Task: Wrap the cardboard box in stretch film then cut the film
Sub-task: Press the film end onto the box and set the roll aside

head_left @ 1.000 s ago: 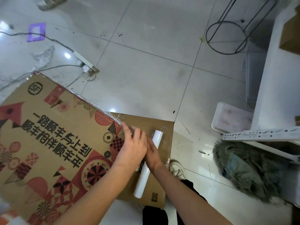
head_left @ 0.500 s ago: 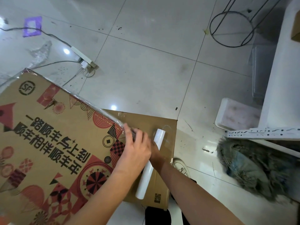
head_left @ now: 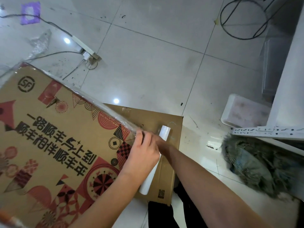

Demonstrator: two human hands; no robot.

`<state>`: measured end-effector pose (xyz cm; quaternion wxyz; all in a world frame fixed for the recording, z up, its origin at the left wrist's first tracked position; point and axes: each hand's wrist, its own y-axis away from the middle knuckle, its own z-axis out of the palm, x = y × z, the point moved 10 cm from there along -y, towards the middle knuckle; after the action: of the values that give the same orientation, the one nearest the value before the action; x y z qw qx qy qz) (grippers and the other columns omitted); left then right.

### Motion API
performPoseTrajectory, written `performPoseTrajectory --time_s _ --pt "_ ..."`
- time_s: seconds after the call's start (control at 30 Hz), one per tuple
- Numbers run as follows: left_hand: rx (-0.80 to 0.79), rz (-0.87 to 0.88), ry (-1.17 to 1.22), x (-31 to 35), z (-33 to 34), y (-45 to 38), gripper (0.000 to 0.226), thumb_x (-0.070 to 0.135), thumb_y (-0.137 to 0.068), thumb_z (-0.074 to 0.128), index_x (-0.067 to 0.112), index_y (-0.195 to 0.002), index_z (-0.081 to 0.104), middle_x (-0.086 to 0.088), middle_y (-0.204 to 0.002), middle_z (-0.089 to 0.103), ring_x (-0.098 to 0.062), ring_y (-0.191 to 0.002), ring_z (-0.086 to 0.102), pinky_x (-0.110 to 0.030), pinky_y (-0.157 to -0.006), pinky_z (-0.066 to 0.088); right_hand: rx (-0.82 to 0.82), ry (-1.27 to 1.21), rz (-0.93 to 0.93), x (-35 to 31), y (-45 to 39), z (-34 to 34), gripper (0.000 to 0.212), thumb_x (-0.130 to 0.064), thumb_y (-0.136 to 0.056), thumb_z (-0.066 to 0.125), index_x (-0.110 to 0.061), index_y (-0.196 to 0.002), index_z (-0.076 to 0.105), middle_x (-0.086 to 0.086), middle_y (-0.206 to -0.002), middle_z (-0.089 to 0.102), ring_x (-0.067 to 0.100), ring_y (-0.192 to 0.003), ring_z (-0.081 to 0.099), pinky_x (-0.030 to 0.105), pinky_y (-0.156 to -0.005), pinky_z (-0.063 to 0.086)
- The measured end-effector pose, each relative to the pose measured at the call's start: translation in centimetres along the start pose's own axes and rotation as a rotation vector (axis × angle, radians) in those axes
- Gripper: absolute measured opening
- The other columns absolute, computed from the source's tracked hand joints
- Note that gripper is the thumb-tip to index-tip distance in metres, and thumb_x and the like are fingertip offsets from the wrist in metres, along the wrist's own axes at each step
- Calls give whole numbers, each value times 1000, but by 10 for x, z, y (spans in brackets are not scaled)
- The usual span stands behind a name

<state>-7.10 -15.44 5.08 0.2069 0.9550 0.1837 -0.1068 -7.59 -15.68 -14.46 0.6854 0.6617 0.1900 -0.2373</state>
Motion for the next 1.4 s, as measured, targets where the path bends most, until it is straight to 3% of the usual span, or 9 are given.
performPoseTrajectory --time_s 0.17,0.37,0.53,0.63,0.73,0.8,1.0,1.13,1.4 --pt "-8 -2 1 -2 0 1 42 3 -68 34 1 -80 74 -19 -84 65 -35 -85 59 -48 -85 49 -113 12 103 -3 2 4 44 -31 -104 24 -7 -136 41 -2 -127 49 16 -125 43 19 -98 28" --pt "1 -7 -31 1 5 0 32 8 -66 47 1 -83 74 -21 -88 65 -37 -88 56 -50 -87 48 -126 -61 118 1 -5 2 34 -28 -104 25 -21 -88 55 -9 -80 53 -1 -75 49 13 -68 39" --pt "100 -34 35 -3 0 3 38 16 -65 63 4 -99 72 -15 -91 66 -32 -90 59 -47 -92 41 -85 -10 144 -18 -1 -7 52 -42 -101 26 -6 -129 51 6 -116 56 22 -121 52 30 -102 38" --pt "273 -57 379 -15 -14 6 44 30 -77 59 9 -116 64 -9 -108 65 -25 -102 59 -41 -103 30 125 -63 11 -46 12 -43 41 -26 -102 31 -3 -132 46 13 -133 52 22 -116 53 22 -83 42" --pt "491 -350 735 -66 -36 29 39 28 -90 43 11 -123 55 -8 -124 60 -20 -120 50 -36 -112 25 144 -132 -162 -82 48 -58 35 -17 -101 32 -3 -125 53 9 -119 60 11 -102 58 8 -76 46" --pt "601 -697 828 -108 -35 65 41 27 -90 42 11 -127 50 -9 -131 54 -20 -125 42 -41 -112 24 114 -132 -230 -98 74 -55 36 -23 -101 31 -9 -123 56 6 -121 62 14 -115 56 23 -95 46" --pt "356 -1472 703 -147 31 199 66 18 -87 59 -5 -141 29 -31 -148 23 -43 -139 18 -56 -113 11 100 151 -355 -136 136 -8 48 -47 -97 34 -28 -141 38 -14 -136 41 5 -126 36 25 -101 27" --pt "181 -1754 870 -128 80 262 73 28 -90 49 -13 -141 17 -42 -146 13 -52 -138 9 -61 -112 6 116 212 -401 -164 140 14 51 -49 -95 38 -25 -140 39 -11 -130 46 7 -121 42 24 -97 33" --pt "142 -1965 1284 -112 119 313 78 38 -93 50 -3 -146 9 -33 -140 30 -50 -123 37 -57 -95 36 190 568 -491 -179 122 29 36 -37 -99 38 -17 -125 54 1 -119 62 20 -111 57 42 -99 45"
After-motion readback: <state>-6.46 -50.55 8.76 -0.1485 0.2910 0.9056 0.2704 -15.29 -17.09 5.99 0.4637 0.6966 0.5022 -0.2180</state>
